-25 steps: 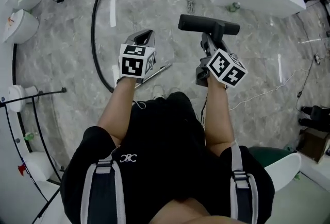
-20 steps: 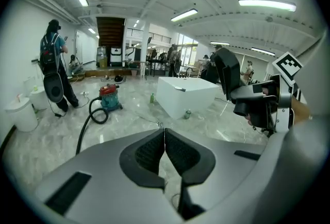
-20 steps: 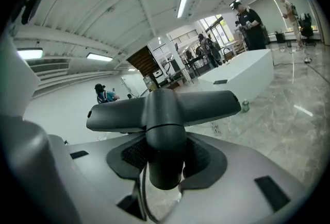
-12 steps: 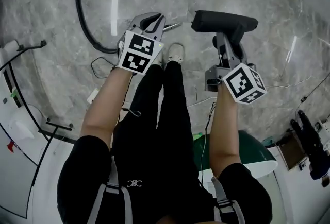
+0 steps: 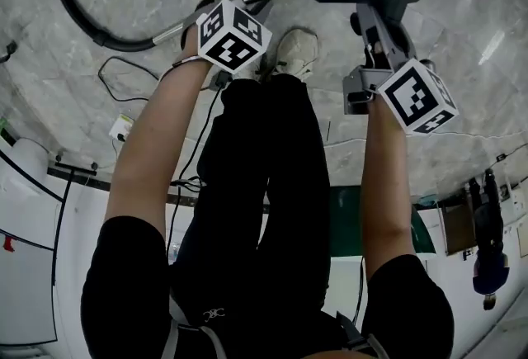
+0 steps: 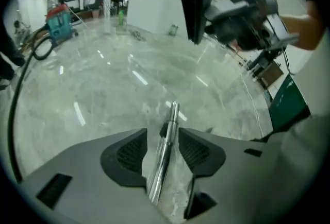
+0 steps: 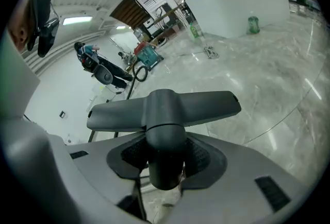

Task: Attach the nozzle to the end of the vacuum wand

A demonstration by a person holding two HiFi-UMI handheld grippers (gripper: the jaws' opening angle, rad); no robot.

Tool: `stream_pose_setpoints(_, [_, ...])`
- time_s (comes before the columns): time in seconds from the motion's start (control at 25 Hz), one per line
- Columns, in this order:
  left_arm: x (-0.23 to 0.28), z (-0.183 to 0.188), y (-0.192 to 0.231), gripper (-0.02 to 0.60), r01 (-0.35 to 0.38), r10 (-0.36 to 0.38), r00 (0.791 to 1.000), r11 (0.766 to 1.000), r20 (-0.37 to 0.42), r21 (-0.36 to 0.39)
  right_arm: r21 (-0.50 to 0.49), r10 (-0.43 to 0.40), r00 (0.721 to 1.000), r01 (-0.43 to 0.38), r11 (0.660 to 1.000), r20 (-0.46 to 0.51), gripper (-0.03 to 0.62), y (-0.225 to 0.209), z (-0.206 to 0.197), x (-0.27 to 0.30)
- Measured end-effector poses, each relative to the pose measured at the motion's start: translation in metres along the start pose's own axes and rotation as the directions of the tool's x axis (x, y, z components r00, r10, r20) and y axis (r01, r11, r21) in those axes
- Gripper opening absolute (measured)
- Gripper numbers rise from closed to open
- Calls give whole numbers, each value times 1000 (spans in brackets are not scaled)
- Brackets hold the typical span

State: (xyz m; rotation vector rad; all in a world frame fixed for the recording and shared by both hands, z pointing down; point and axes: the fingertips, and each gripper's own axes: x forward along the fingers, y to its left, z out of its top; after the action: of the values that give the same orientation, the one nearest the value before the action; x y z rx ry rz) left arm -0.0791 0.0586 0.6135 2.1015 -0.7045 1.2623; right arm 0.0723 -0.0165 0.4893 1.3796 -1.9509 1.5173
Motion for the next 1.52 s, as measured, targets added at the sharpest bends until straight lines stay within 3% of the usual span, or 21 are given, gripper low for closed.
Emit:
stream_pose_setpoints(0.2, [81, -75, -16, 181, 33, -12, 986, 991, -168, 127, 94, -2, 1000, 5, 996, -27, 187, -47, -21, 49])
stream_pose_setpoints(0.36, [111, -101, -10, 181, 20, -7, 974, 998, -225, 55, 67, -13, 999, 15, 998, -34, 187, -59, -12, 64])
stream_pose_setpoints(0.6, [109, -111, -13, 181, 77, -56, 960, 995, -276, 68, 90, 2, 1000, 0, 996, -24, 187, -59, -5, 61])
stream_pose_setpoints(0.68, [87, -93, -21, 179, 104, -80, 965, 991, -250, 88, 123, 5, 1000, -5, 992, -4, 187, -56, 5, 49])
stream_pose_setpoints(0.84, [33, -46, -22, 178, 110, -98, 990, 986, -97, 125, 226, 10, 998, -22, 974, 57, 187, -47, 18, 33])
stream_pose_setpoints(1.0, [-6, -11, -27, 175, 141, -144, 990, 978, 4, 154, 330, 37, 991, -78, 941, 131, 187, -31, 22, 25])
stream_pose_setpoints(1.28, [-63, 25, -48, 169, 147, -166, 983, 966, 77, 213, 294, 45, 974, -110, 950, 222, 186, -7, 39, -13])
stream_pose_setpoints(1.52, [-90, 20, -59, 169, 129, -154, 985, 961, 84, 246, 247, 248, 935, -310, 918, 255, 187, 41, 39, -42])
